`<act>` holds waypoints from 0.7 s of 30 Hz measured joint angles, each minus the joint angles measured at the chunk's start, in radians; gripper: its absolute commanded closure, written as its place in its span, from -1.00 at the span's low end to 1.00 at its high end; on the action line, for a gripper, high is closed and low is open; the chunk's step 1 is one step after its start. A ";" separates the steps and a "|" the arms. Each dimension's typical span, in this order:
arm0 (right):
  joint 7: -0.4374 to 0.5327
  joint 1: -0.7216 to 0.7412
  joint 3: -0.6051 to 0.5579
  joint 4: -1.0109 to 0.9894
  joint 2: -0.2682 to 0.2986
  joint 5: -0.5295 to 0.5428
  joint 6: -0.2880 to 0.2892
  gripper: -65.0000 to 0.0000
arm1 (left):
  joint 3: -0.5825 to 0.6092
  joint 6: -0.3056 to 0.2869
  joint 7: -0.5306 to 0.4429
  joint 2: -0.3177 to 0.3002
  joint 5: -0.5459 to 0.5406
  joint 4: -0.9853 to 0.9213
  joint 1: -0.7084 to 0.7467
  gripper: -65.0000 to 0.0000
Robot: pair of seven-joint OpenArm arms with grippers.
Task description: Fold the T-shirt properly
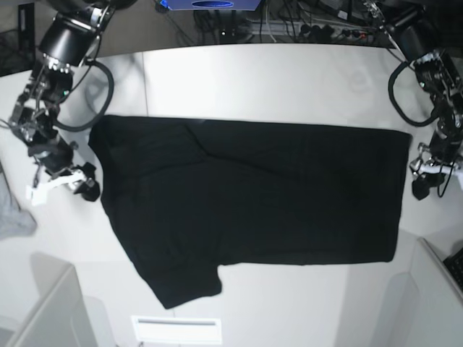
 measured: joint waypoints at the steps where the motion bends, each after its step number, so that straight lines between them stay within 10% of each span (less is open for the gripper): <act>1: 0.023 -0.038 0.019 0.046 -0.006 -0.003 -0.051 0.02 | -0.029 0.003 0.002 0.000 0.002 0.024 0.035 -0.15; 12: 0.095 -0.323 0.135 0.294 -0.248 0.008 -0.188 -0.01 | -0.222 -0.003 0.004 0.134 0.000 0.112 0.208 -0.15; 21: 0.125 -0.328 0.126 0.141 -0.264 0.013 -0.182 -0.17 | -0.137 -0.012 -0.001 0.134 -0.004 -0.033 0.156 -0.15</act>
